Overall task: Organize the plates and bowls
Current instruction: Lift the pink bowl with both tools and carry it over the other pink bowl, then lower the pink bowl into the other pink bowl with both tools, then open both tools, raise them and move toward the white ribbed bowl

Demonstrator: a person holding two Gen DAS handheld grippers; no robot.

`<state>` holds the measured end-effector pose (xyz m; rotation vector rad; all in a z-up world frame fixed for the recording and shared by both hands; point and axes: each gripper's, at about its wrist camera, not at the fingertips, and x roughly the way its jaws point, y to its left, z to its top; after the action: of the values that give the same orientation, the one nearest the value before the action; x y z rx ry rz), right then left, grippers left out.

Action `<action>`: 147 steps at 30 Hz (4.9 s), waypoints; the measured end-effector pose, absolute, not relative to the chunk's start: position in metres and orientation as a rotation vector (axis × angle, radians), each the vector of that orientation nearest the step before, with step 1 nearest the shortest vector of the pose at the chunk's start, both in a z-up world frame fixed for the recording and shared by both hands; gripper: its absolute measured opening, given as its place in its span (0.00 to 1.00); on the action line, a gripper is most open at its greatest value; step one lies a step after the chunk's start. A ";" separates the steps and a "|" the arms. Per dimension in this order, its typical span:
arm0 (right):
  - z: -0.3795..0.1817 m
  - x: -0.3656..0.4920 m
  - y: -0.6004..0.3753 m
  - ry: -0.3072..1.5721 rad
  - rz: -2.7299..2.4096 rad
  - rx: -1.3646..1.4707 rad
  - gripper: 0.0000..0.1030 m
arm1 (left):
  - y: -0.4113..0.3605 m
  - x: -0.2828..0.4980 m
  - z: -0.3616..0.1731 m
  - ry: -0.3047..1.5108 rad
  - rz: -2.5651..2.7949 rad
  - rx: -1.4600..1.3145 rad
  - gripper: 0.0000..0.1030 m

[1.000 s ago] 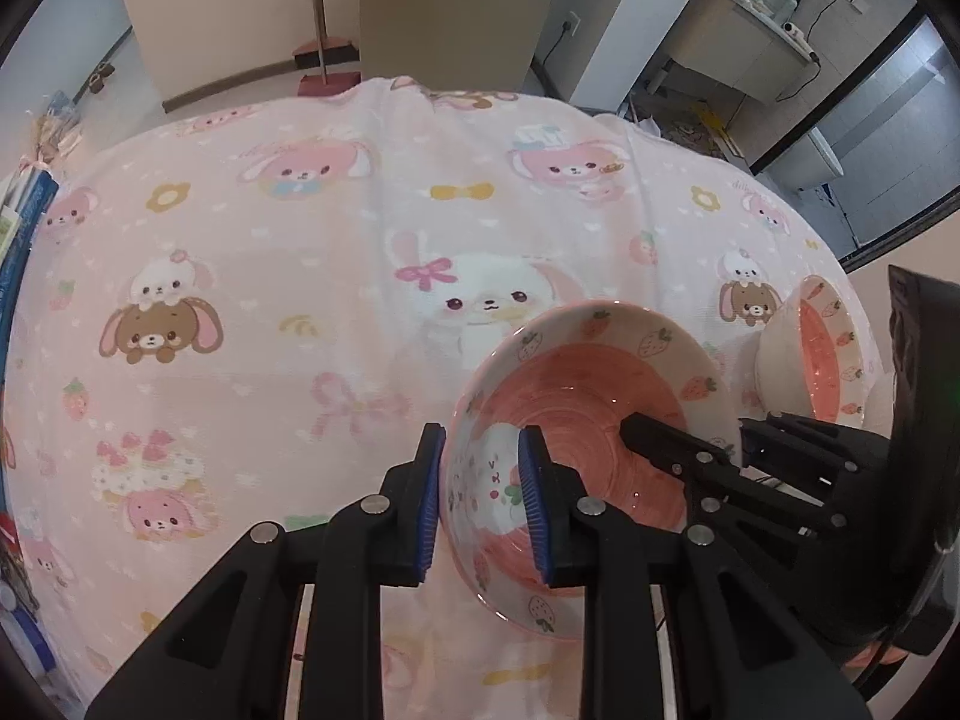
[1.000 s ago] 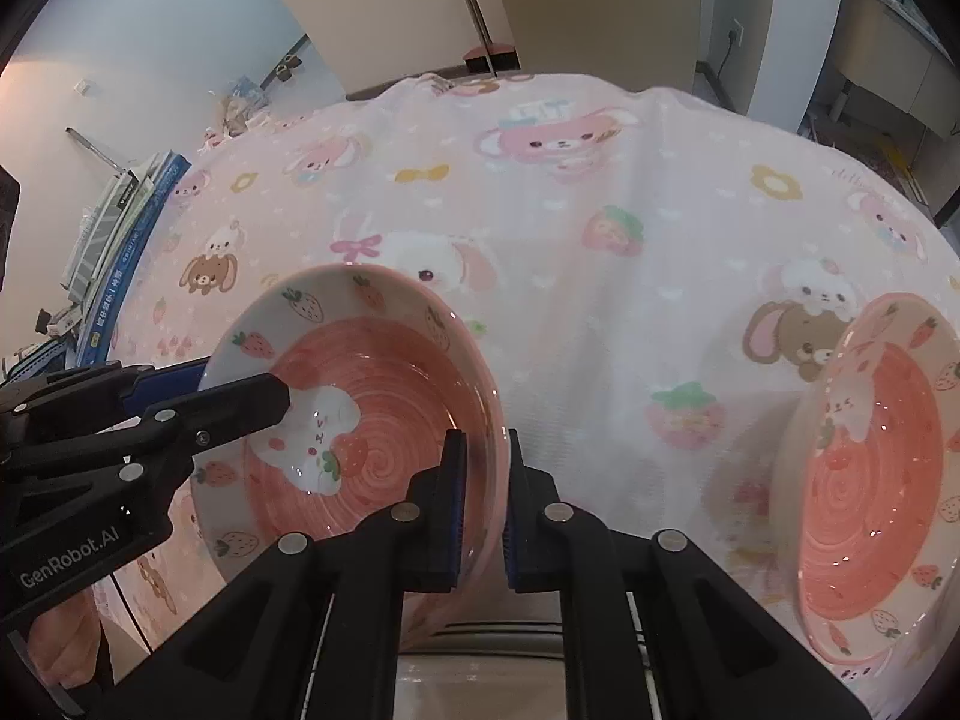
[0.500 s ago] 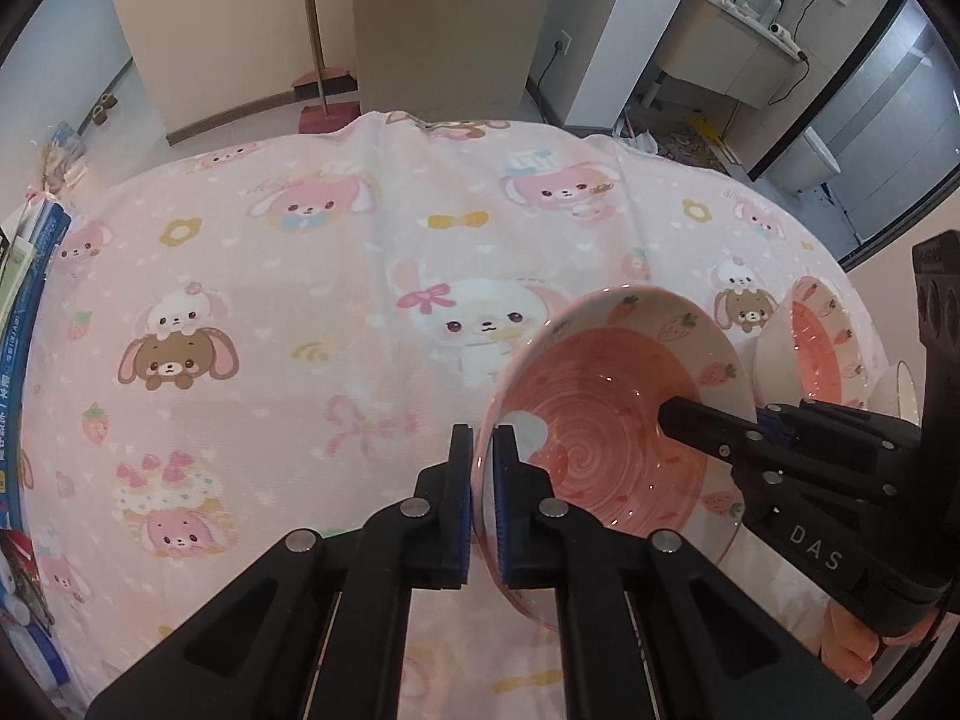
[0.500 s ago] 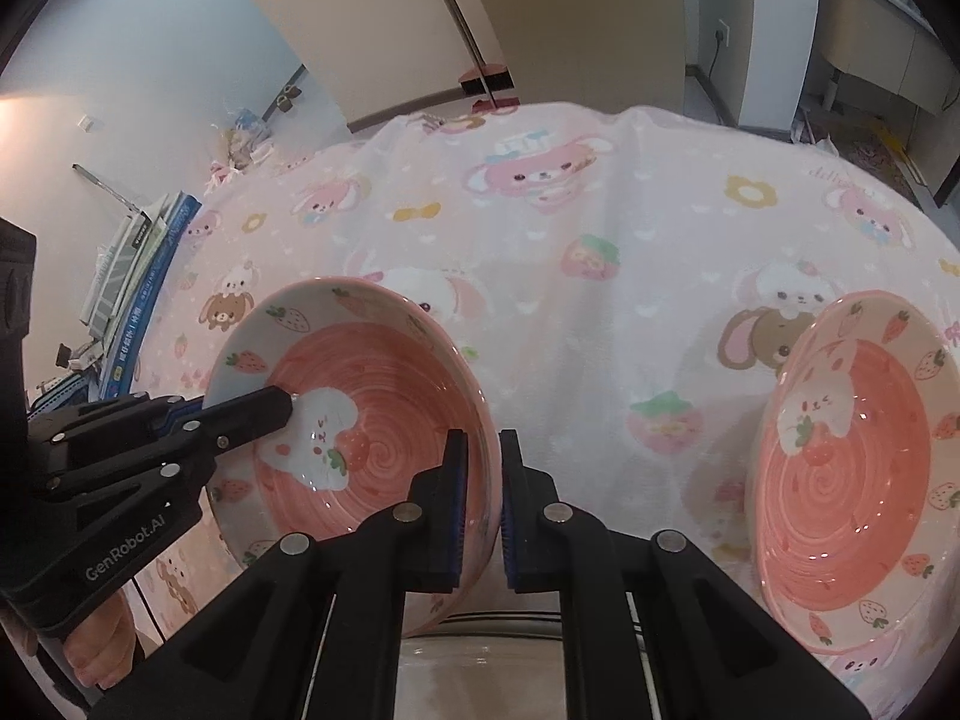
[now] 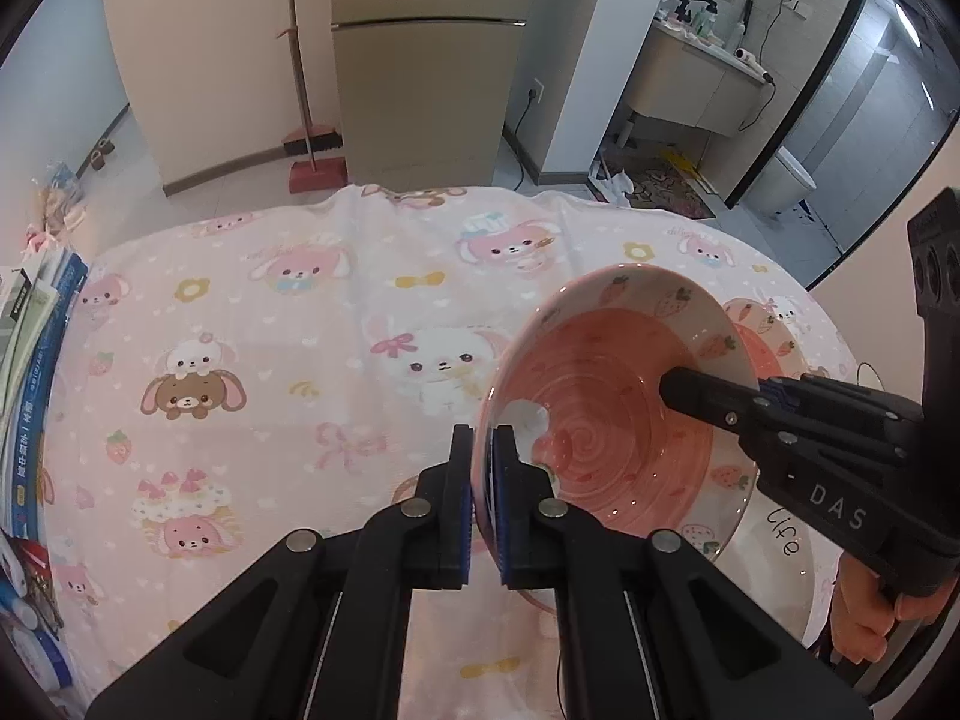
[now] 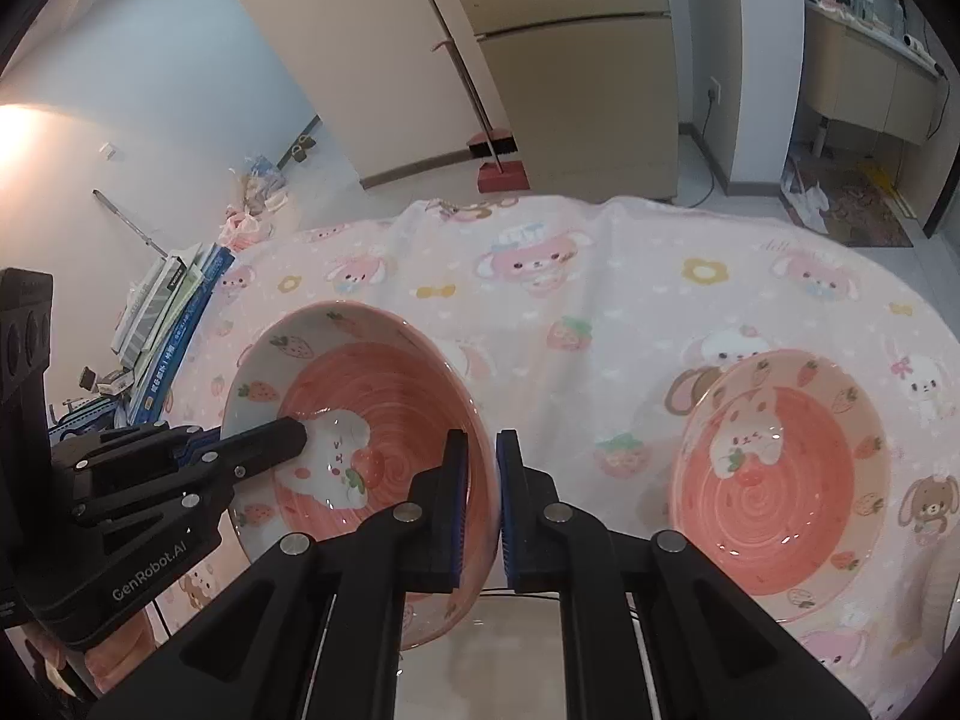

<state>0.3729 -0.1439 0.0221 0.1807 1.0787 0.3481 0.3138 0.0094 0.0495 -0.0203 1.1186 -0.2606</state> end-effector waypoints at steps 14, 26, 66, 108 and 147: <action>0.058 0.353 -0.169 1.021 0.366 0.145 0.10 | -0.019 0.303 0.082 1.038 -0.292 0.000 0.04; 0.093 0.342 -0.255 0.911 0.255 0.190 0.10 | -0.108 0.311 0.103 0.972 -0.387 0.093 0.04; 0.018 0.374 -0.301 1.081 0.137 0.222 0.10 | -0.158 0.342 0.025 1.163 -0.399 0.119 0.07; 0.005 0.378 -0.288 1.090 0.073 -0.055 0.12 | -0.169 0.343 0.010 1.174 -0.354 0.184 0.08; 0.115 0.312 -0.334 0.697 -0.016 0.201 0.74 | -0.153 0.281 0.121 0.620 -0.301 0.187 0.95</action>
<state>0.3117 -0.3339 0.1155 0.2007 0.6966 -0.0163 0.2810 -0.1534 0.1210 0.1875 0.6204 -0.3012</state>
